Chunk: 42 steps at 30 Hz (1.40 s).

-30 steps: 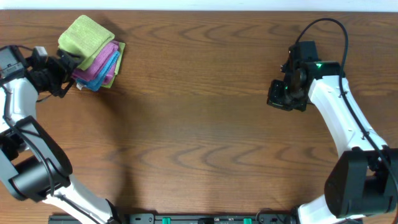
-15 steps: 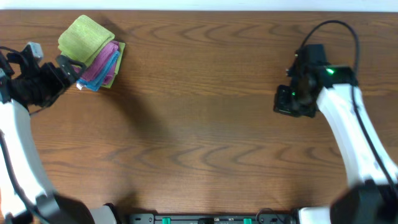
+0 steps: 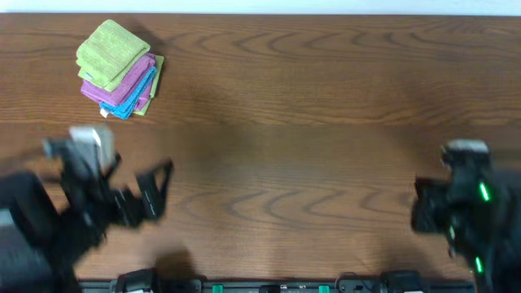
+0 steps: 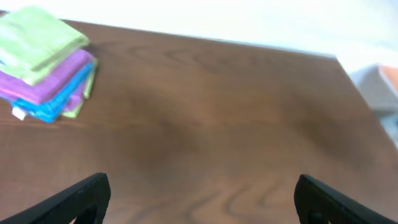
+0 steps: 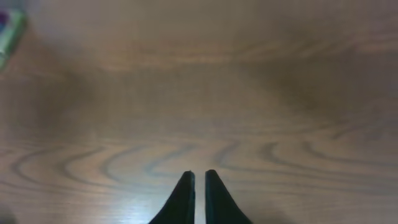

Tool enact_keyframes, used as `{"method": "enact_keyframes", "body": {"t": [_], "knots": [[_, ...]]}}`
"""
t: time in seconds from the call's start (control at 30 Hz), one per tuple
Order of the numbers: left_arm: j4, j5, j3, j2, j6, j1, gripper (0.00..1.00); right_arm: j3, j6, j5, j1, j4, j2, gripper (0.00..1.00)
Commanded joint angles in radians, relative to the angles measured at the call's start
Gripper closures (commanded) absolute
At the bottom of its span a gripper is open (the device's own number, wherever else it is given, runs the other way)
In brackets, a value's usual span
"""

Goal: Fold the cloth

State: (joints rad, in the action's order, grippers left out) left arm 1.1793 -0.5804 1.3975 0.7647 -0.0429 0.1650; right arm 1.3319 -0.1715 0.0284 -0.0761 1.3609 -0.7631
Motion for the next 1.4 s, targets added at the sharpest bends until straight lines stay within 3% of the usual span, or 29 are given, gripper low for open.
{"method": "enact_keyframes", "body": {"t": [0.0, 0.07, 0.13, 0.17, 0.2, 0.97, 1.1, 1.17, 1.37], "knots": [[0.067, 0.204, -0.065, -0.094, -0.025, -0.097, 0.05, -0.072, 0.023, -0.011, -0.01, 0.009, 0.099, 0.88], [0.102, 0.244, -0.088, -0.153, -0.025, -0.146, 0.05, -0.127, 0.024, 0.006, -0.01, 0.0, 0.161, 0.77], [0.107, 0.247, -0.111, -0.196, -0.022, -0.177, 0.05, -0.169, 0.023, 0.006, -0.01, -0.016, 0.202, 0.4], [0.105, 0.247, -0.122, -0.214, -0.02, -0.184, 0.04, -0.182, 0.014, 0.006, -0.01, -0.025, 0.215, 0.07], [0.103, 0.247, -0.127, -0.221, -0.02, -0.185, 0.05, -0.183, 0.005, 0.001, -0.01, -0.026, 0.219, 0.01], [0.183, 0.245, -0.132, -0.226, -0.01, -0.185, 0.05, -0.183, 0.0, 0.002, -0.01, -0.014, 0.217, 0.01], [0.166, 0.341, -0.141, -0.275, -0.014, -0.185, 0.05, -0.183, 0.001, 0.002, -0.01, -0.014, 0.217, 0.01], [0.099, 0.356, -0.189, -0.319, -0.017, -0.186, 0.05, -0.183, 0.001, 0.002, -0.01, -0.014, 0.217, 0.01], [-0.317, 0.339, -0.584, -0.519, -0.016, -0.194, 0.05, -0.183, 0.001, 0.002, -0.01, -0.014, 0.217, 0.01]]}}
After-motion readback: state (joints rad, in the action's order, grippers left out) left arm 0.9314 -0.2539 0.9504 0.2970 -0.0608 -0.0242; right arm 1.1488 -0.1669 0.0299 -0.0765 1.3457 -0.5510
